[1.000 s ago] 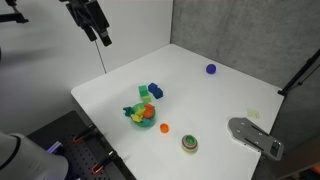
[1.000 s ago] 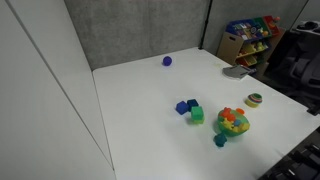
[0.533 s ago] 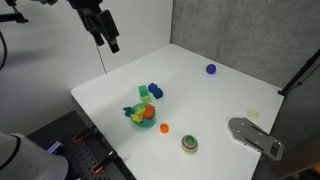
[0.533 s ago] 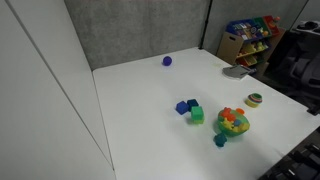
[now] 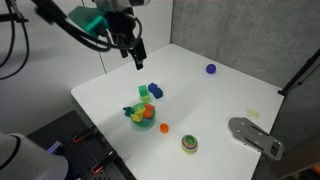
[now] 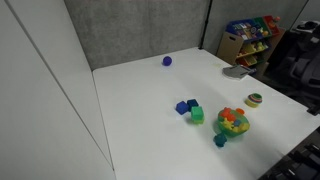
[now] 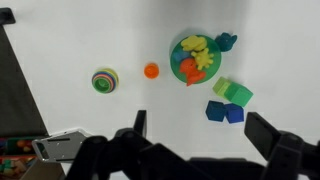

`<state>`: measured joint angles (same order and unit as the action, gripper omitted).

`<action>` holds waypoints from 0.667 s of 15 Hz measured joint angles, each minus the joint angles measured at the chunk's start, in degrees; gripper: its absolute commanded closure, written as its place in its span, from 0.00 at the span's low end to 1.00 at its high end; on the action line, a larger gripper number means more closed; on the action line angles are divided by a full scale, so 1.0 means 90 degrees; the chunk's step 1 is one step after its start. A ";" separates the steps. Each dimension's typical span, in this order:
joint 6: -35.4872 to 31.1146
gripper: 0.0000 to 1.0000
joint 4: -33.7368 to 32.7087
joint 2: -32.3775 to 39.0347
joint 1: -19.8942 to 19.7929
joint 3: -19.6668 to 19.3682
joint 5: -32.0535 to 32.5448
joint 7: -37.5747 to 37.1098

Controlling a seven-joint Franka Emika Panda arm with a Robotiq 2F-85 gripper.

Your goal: Put the orange bowl in the small green bowl

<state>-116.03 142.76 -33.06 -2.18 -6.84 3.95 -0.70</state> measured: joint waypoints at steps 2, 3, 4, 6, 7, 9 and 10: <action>-0.0386 0.00 0.0004 0.0376 -0.0065 -0.0176 -0.0156 0.0140; -0.0564 0.00 0.0004 0.0565 -0.0102 -0.0246 -0.0242 0.0208; -0.0751 0.00 0.0004 0.0765 -0.0134 -0.0314 -0.0326 0.0266; -0.1101 0.00 0.0003 0.1153 -0.0195 -0.0408 -0.0473 0.0385; -0.1270 0.00 0.0002 0.1350 -0.0222 -0.0438 -0.0526 0.0424; -0.1586 0.00 -0.0003 0.1743 -0.0275 -0.0473 -0.0573 0.0484; -0.1734 0.00 -0.0010 0.1957 -0.0297 -0.0483 -0.0581 0.0502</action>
<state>-131.63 142.67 -15.45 -4.85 -11.19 -1.28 3.82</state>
